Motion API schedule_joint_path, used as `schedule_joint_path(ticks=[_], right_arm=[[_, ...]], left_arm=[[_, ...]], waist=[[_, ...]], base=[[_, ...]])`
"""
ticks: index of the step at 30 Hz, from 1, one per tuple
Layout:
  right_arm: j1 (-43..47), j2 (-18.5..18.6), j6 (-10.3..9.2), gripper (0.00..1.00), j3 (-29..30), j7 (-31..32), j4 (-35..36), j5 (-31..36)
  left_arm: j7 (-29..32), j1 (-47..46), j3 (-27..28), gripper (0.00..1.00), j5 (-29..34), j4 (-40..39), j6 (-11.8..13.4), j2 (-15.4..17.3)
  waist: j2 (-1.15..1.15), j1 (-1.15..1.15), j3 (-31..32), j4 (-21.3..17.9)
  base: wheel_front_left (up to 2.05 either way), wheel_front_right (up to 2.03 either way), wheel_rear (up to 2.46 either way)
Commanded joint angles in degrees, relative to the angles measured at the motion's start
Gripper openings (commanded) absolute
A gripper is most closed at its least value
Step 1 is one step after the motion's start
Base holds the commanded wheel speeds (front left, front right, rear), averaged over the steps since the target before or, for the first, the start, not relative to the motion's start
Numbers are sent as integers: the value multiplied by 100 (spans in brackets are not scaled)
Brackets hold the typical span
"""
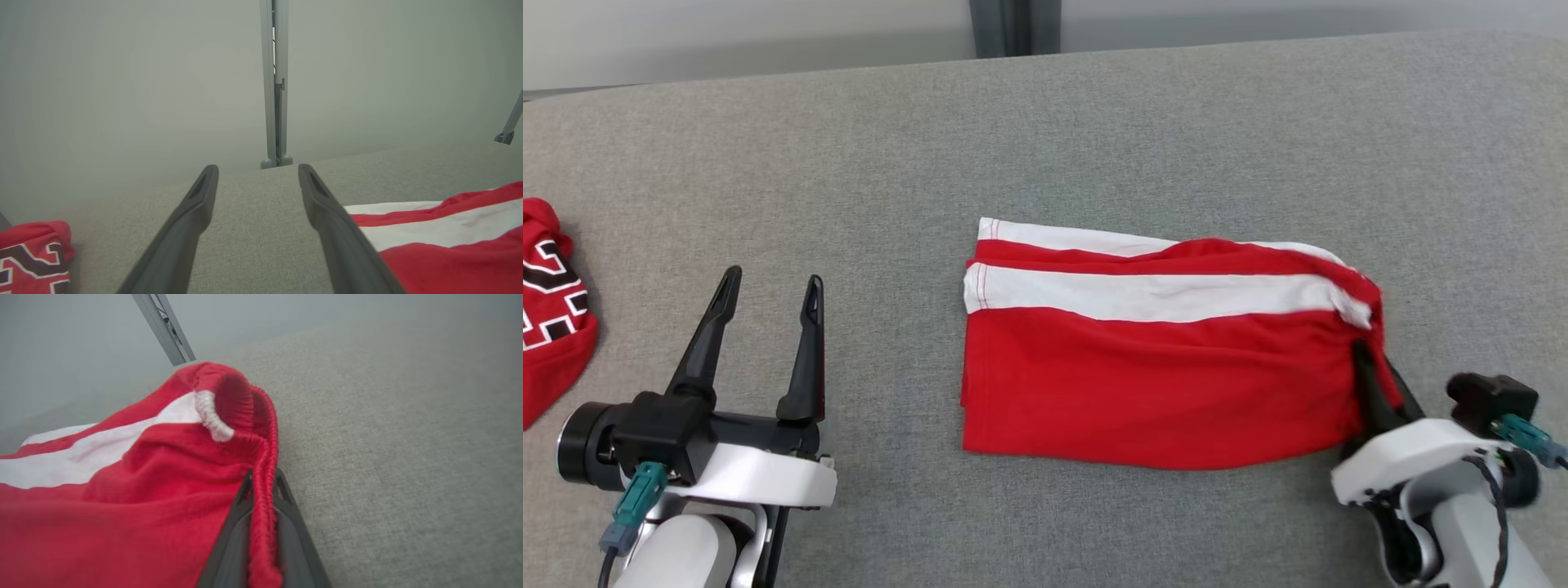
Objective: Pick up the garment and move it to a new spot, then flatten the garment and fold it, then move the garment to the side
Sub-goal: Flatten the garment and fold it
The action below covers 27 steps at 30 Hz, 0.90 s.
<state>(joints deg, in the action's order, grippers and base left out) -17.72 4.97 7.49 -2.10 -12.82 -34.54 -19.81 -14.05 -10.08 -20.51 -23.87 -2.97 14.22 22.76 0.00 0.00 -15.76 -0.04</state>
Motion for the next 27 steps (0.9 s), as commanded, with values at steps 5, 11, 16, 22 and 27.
schedule_joint_path(ticks=[5,11,16,22,27], right_arm=[[17,-78,2,0,-512,241,872,-384],[154,-142,2,0,-1232,590,2435,-502],[-64,-190,2,0,-1904,778,2796,-551],[-565,-194,2,0,-2702,749,2121,-745],[-1085,-190,3,0,-3356,585,1314,-990]], left_arm=[[35,-104,-14,100,-3,-36,2,74],[61,-135,-93,100,-13,-28,-22,50],[61,-234,-173,100,-15,22,-59,0],[39,-332,-279,100,-34,131,-158,-92],[5,-402,-325,100,-39,261,-211,-135]], waist=[[0,0,13,-66],[0,0,27,-56],[0,0,9,44],[0,0,-93,244],[0,0,-204,376]], base=[[0,0,0],[0,0,0],[0,0,0],[0,0,0],[0,0,0]])
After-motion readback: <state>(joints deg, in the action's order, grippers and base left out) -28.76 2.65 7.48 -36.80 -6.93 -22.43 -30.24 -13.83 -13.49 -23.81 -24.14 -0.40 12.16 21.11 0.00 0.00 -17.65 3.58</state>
